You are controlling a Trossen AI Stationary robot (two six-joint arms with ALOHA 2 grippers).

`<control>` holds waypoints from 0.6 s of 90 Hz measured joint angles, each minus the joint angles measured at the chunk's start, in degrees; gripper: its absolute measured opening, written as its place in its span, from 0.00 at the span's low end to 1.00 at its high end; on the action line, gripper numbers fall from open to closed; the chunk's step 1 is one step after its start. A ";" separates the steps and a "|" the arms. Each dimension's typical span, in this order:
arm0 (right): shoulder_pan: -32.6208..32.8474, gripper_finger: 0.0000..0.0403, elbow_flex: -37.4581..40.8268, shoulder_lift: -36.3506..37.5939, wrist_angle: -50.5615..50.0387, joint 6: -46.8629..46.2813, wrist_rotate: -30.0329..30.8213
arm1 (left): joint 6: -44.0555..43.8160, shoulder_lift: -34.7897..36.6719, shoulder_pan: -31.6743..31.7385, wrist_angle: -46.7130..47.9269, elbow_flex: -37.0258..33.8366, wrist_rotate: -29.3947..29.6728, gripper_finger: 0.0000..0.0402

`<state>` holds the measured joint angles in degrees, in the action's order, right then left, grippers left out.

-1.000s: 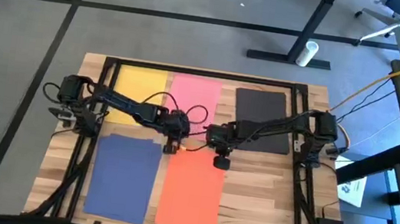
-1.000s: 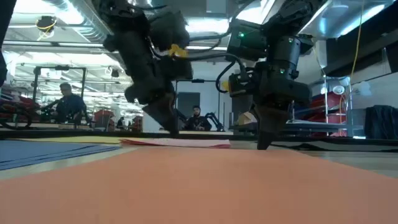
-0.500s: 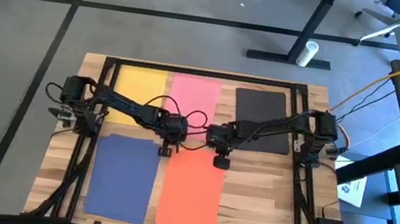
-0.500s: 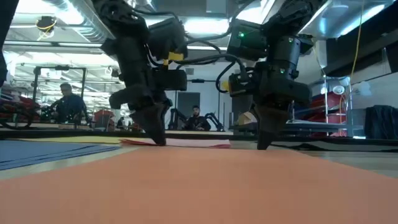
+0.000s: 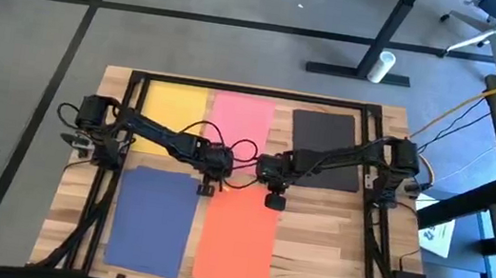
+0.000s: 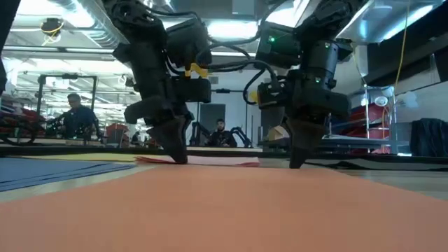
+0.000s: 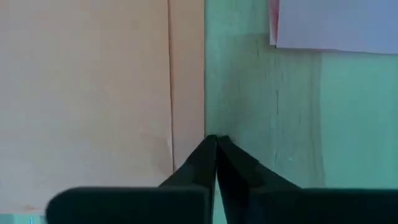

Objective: Organize paper
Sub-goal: Adjust the stacked orange papers

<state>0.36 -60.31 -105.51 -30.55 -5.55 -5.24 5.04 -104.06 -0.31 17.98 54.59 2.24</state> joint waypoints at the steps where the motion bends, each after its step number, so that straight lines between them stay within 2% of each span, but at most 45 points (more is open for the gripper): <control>1: 0.00 0.00 0.00 0.00 -0.01 0.03 -0.01 | -0.10 -0.01 -0.04 0.03 0.00 0.03 0.00; 54: -0.02 0.00 0.00 0.02 -1.09 2.37 -2.17 | -4.59 -0.19 -2.26 0.63 -0.11 -1.00 0.00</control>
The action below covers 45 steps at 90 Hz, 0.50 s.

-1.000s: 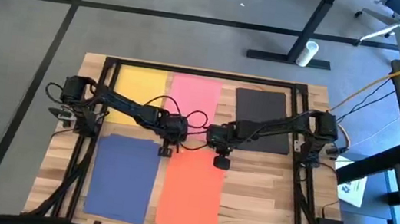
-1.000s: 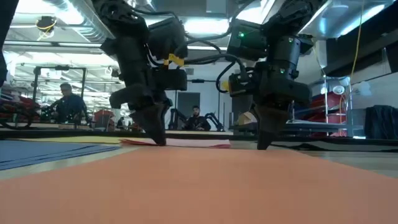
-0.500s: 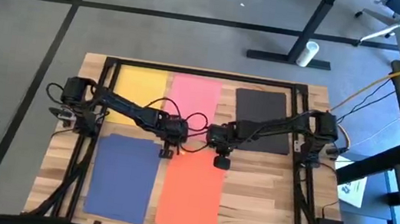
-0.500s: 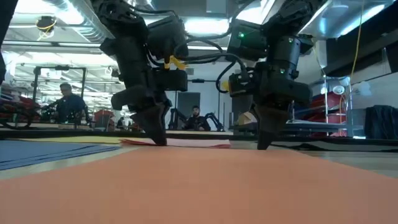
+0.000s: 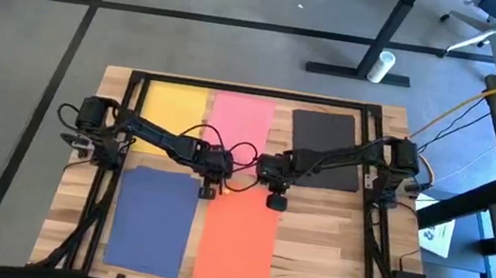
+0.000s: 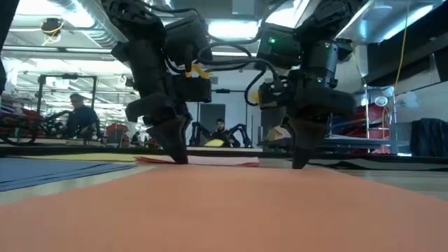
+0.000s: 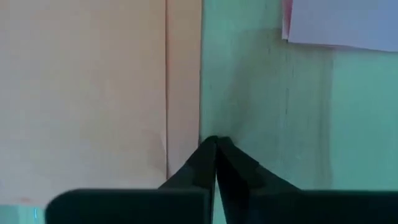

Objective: Organize paper
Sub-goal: Adjust the stacked orange papers

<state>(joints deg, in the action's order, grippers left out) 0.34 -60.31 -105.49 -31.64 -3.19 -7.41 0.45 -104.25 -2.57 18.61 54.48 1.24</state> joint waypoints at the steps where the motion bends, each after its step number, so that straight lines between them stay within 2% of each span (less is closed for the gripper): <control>1: 0.00 0.00 0.00 0.00 -0.02 0.05 -0.17 | -0.04 0.00 -0.05 0.00 0.00 -0.03 0.00; 45: 0.04 0.00 0.09 -0.02 -0.35 0.05 -5.45 | -1.81 -0.02 -1.64 0.11 -0.02 -1.03 0.00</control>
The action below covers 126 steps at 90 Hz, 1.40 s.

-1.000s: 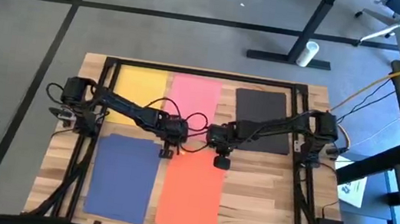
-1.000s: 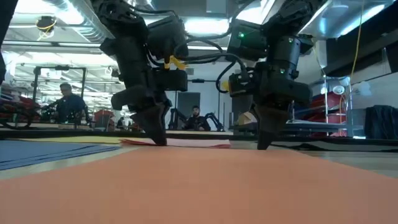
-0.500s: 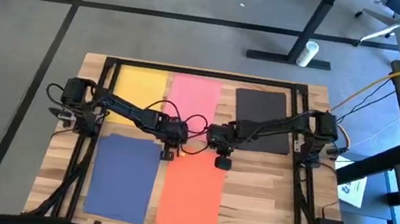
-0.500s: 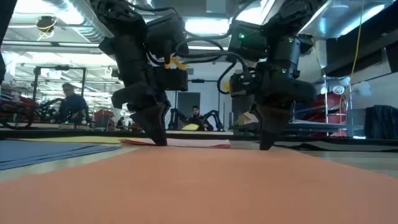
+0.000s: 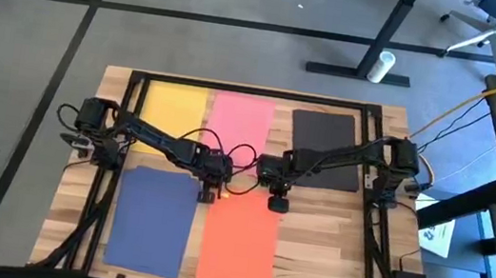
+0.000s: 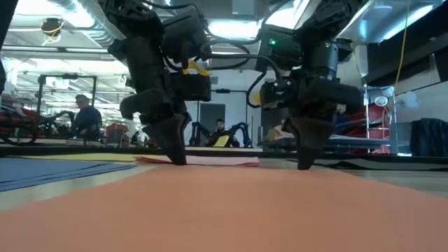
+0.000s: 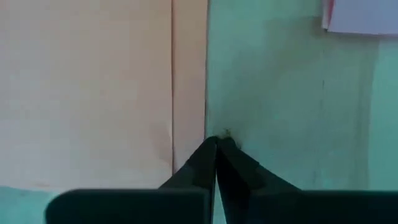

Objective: Organize paper
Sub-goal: Adjust the stacked orange papers

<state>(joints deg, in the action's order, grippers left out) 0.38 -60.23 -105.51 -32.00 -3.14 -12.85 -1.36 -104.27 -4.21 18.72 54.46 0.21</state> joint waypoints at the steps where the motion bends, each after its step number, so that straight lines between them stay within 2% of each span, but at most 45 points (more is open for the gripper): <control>1: 0.02 0.00 0.00 0.00 0.01 -0.02 -0.15 | -0.03 0.00 0.00 0.01 0.00 -0.04 0.00; 30: 2.65 0.00 0.00 0.00 0.18 -1.00 -0.07 | -0.16 0.00 -0.22 0.11 -0.02 -0.69 0.00; 126: 2.64 0.00 -0.09 0.00 -0.06 -1.48 1.20 | 0.22 1.34 -1.46 0.15 -0.15 -1.26 0.00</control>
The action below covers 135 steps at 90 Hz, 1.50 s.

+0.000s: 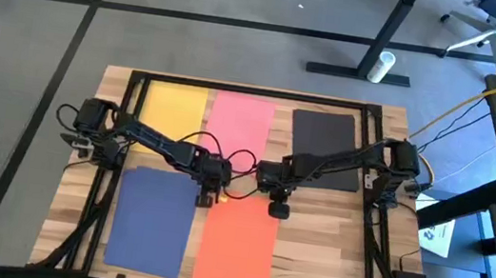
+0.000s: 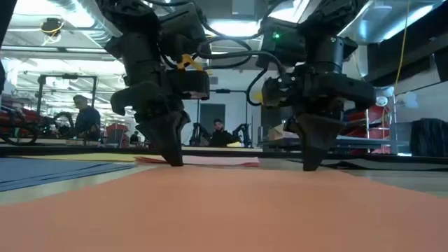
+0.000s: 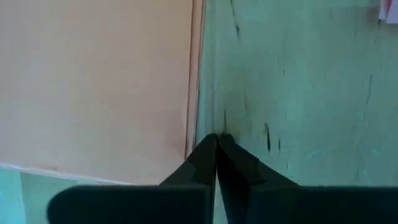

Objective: Organize paper
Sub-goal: Adjust the stacked orange papers

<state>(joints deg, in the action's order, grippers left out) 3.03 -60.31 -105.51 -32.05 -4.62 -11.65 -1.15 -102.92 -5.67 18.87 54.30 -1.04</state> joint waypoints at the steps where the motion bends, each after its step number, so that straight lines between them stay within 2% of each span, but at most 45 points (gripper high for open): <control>1: 0.00 0.00 0.00 0.00 0.00 0.00 0.01 | 0.03 0.21 0.00 0.00 0.00 0.13 0.00; 26: 0.00 0.00 0.00 0.23 -0.11 -0.02 0.53 | 2.46 2.78 1.53 1.68 -0.24 0.36 0.00; 60: 0.13 0.00 0.11 3.60 -1.33 -1.03 4.53 | 3.52 5.51 1.61 3.58 -0.19 1.49 0.00; 71: 1.97 0.00 0.07 4.40 1.76 -3.25 4.21 | 3.29 6.20 0.67 2.95 -0.09 1.69 0.00; 86: 6.37 0.00 0.00 4.51 11.20 -9.80 2.95 | 1.05 7.88 -0.44 2.18 -0.10 1.72 0.00; 101: 10.84 0.00 0.00 4.44 20.63 -16.52 6.99 | -1.86 13.18 -0.75 -9.40 -4.93 1.87 0.00; 118: 14.94 0.00 0.00 4.42 23.89 -20.00 13.98 | -6.02 21.17 -1.11 -22.60 -14.49 1.86 0.00; 135: 16.53 0.00 -0.02 2.87 27.75 -24.43 14.05 | -6.96 29.56 -1.09 -37.27 -25.16 1.90 0.00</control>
<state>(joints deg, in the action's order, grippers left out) 19.56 -60.34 -102.64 -4.30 -29.05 2.40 -8.10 -73.36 -6.76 -18.40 29.14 0.85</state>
